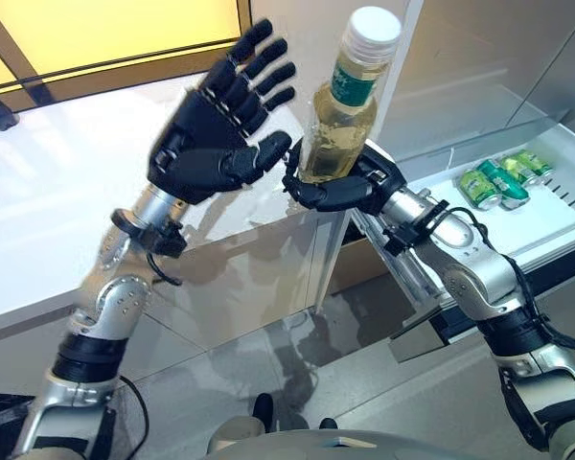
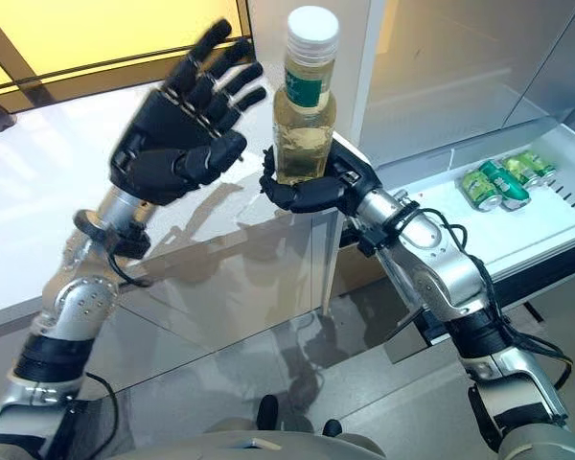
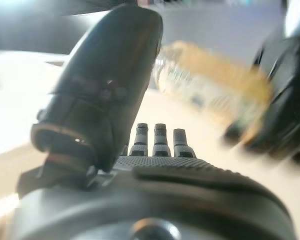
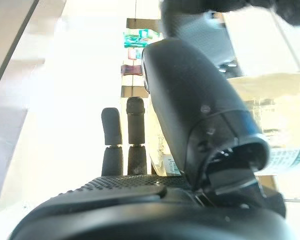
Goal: Put drinks into fridge and close the fridge
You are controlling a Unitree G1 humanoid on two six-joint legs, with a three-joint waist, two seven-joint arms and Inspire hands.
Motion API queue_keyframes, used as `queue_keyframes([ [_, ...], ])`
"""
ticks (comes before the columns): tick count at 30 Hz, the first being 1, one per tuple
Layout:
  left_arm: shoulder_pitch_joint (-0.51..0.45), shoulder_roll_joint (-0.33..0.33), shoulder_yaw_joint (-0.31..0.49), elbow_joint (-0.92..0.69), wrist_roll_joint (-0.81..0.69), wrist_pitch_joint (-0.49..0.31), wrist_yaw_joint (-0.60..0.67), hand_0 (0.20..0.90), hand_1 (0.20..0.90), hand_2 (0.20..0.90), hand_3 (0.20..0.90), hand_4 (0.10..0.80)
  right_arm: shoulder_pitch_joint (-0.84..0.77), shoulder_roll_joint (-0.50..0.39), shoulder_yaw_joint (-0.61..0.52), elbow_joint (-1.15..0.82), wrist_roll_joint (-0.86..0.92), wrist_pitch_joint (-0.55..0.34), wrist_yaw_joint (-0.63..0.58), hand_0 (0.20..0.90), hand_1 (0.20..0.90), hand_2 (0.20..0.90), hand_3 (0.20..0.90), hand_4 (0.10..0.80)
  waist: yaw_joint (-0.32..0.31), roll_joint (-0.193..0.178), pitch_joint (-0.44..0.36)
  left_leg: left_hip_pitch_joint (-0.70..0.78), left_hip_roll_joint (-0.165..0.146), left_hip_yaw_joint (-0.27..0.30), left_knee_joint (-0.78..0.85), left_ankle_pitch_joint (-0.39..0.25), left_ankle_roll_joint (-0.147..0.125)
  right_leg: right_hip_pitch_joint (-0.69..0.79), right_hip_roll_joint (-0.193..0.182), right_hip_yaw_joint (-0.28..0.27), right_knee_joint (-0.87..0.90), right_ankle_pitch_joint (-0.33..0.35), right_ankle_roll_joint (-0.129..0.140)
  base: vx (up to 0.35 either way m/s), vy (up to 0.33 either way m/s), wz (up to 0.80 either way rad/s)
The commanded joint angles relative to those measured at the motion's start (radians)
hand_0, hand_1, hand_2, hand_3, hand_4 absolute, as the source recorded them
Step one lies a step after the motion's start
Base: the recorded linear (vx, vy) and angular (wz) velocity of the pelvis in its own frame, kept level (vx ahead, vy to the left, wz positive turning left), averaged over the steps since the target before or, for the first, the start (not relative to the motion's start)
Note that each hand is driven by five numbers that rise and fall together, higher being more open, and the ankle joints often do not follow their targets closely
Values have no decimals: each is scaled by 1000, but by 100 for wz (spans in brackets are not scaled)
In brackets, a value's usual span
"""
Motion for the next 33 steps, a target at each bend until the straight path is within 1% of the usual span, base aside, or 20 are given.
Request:
queue_keyframes([
  [1, 5, -16, -14, -34, -185, 60, -216, 900, 900, 900, 900, 800, -69, -10, -149, -161, 53, -218, 9, 300, 300, 300, 200, 100, -19, -13, -156, 39, -32, -1, 1, -112, 13, -51, -31, 23, 16, 51, 80, 0, 0, 0],
  [4, 39, -39, -28, -30, -205, 89, -330, 900, 900, 900, 900, 800, -44, -40, -185, -181, 50, -231, 2, 300, 300, 300, 200, 100, -28, -14, -155, 41, -33, 4, 1, -117, 13, -52, -30, 28, 16, 52, 79, 0, 0, 0],
  [6, 80, -60, -34, -26, -265, 115, -401, 900, 900, 900, 900, 800, -13, -66, -232, -188, 51, -249, -13, 300, 300, 300, 200, 100, -34, -18, -154, 42, -31, 9, 1, -121, 12, -53, -29, 33, 17, 52, 78, 0, 0, 0],
  [7, 80, -60, -34, -26, -265, 115, -401, 900, 900, 900, 900, 800, -12, -66, -232, -188, 51, -249, -13, 300, 300, 300, 200, 100, -33, -18, -154, 43, -31, 10, 1, -121, 12, -53, -29, 33, 17, 52, 78, 0, -4, -3],
  [8, 111, -85, -32, -19, -300, 141, -421, 900, 900, 900, 900, 800, 17, -75, -266, -194, 53, -253, -12, 300, 300, 300, 200, 100, -37, -19, -154, 40, -32, 10, 1, -122, 13, -56, -29, 37, 18, 53, 79, 0, 0, 0],
  [10, 146, -105, -28, -5, -302, 164, -443, 900, 900, 900, 900, 800, 45, -80, -302, -193, 39, -258, -10, 300, 300, 300, 200, 100, -41, -22, -151, 41, -31, 13, 1, -123, 12, -58, -28, 40, 19, 54, 77, 0, 0, 0],
  [12, 192, -131, -24, 10, -278, 198, -486, 900, 900, 900, 900, 800, 81, -98, -345, -203, 35, -248, -1, 300, 300, 300, 200, 100, -43, -24, -149, 39, -30, 16, 1, -123, 12, -61, -27, 45, 19, 56, 77, 0, 0, 0],
  [14, 232, -154, -26, 36, -238, 207, -509, 900, 900, 900, 900, 800, 112, -107, -376, -205, 38, -244, 3, 300, 300, 300, 200, 100, -45, -25, -144, 36, -29, 19, 1, -123, 13, -65, -26, 48, 20, 58, 77, 0, 0, 0],
  [16, 256, -167, -21, 62, -243, 226, -519, 900, 900, 900, 900, 800, 131, -111, -396, -203, 43, -239, 10, 300, 300, 300, 200, 100, -44, -27, -142, 35, -29, 18, 1, -123, 13, -67, -26, 50, 20, 58, 77, 0, 0, 0],
  [18, 304, -201, -14, 145, -261, 264, -538, 900, 900, 900, 900, 800, 168, -114, -432, -195, 58, -243, 22, 300, 300, 300, 200, 100, -44, -30, -136, 34, -28, 21, 1, -123, 13, -70, -25, 54, 21, 61, 77, 0, 0, 0],
  [20, 355, -231, -5, 251, -211, 302, -539, 900, 900, 900, 900, 800, 201, -119, -466, -199, 97, -238, 31, 300, 300, 300, 200, 100, -46, -37, -132, 31, -28, 26, 1, -123, 13, -75, -24, 57, 20, 65, 79, -18, -16, -4],
  [21, 359, -234, -5, 261, -199, 305, -544, 900, 900, 900, 900, 800, 205, -121, -470, -199, 103, -238, 31, 300, 300, 300, 200, 100, -46, -37, -132, 31, -27, 27, 1, -123, 13, -76, -23, 58, 20, 65, 79, -18, -8, -6],
  [22, 398, -261, -5, 374, -116, 309, -589, 900, 900, 900, 900, 800, 230, -120, -499, -196, 138, -232, 46, 300, 300, 300, 200, 100, -49, -41, -129, 28, -25, 34, 1, -122, 11, -78, -23, 60, 20, 67, 81, -23, -5, -8],
  [25, 444, -280, -11, 513, -38, 276, -630, 900, 900, 900, 900, 800, 276, -126, -541, -190, 162, -243, 53, 300, 300, 300, 200, 100, -57, -45, -126, 21, -22, 47, 1, -119, 10, -87, -21, 67, 20, 71, 86, -27, -1, -14],
  [26, 454, -285, -11, 554, -8, 256, -628, 900, 900, 900, 900, 800, 290, -129, -553, -189, 164, -246, 48, 300, 300, 300, 200, 100, -59, -46, -125, 19, -21, 52, 1, -119, 10, -90, -20, 69, 21, 72, 88, -19, 2, -6],
  [27, 455, -286, -11, 560, -2, 253, -629, 900, 900, 900, 900, 800, 292, -130, -555, -189, 163, -246, 47, 300, 300, 300, 200, 100, -59, -46, -126, 19, -21, 53, 1, -119, 10, -91, -20, 70, 21, 72, 88, -19, 4, -5],
  [28, 463, -288, -11, 614, 37, 225, -614, 900, 900, 900, 900, 800, 312, -136, -576, -184, 157, -253, 35, 300, 300, 300, 200, 100, -64, -48, -124, 16, -20, 60, 1, -118, 10, -95, -19, 73, 21, 74, 89, -19, 5, -6],
  [30, 469, -286, -22, 689, 112, 145, -538, 900, 900, 900, 900, 800, 335, -146, -599, -172, 136, -267, 14, 300, 300, 300, 200, 100, -72, -51, -120, 13, -18, 71, 1, -116, 10, -102, -17, 80, 24, 75, 90, -26, 6, -7],
  [31, 468, -284, -25, 708, 127, 127, -503, 900, 900, 900, 900, 800, 339, -152, -604, -169, 121, -272, 5, 300, 300, 300, 200, 100, -74, -51, -119, 12, -18, 74, 1, -116, 10, -104, -16, 81, 25, 76, 91, -24, 6, -19],
  [33, 463, -262, -46, 767, 192, 19, -370, 900, 900, 900, 900, 800, 332, -173, -605, -154, 100, -280, -16, 300, 300, 300, 200, 100, -78, -51, -115, 17, -16, 79, 1, -124, 12, -99, -13, 84, 23, 70, 92, 18, 9, -21],
])
